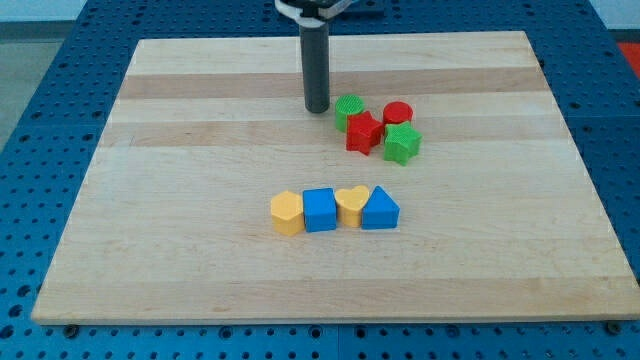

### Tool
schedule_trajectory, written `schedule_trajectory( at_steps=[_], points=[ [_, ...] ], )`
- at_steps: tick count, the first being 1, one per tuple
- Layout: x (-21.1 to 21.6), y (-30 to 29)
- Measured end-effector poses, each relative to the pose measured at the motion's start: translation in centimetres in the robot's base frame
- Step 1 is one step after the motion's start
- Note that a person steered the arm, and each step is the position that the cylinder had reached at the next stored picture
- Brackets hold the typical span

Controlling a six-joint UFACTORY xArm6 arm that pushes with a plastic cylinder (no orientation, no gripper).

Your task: Slide the green circle right a bit

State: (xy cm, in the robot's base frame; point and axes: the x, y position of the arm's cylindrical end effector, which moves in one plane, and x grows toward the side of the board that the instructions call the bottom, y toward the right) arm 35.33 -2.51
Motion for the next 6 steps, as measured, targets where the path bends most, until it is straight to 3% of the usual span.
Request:
schedule_trajectory(
  at_steps=[3,6],
  points=[
    [1.5,2.3],
    [-1.4,1.9]
  ],
)
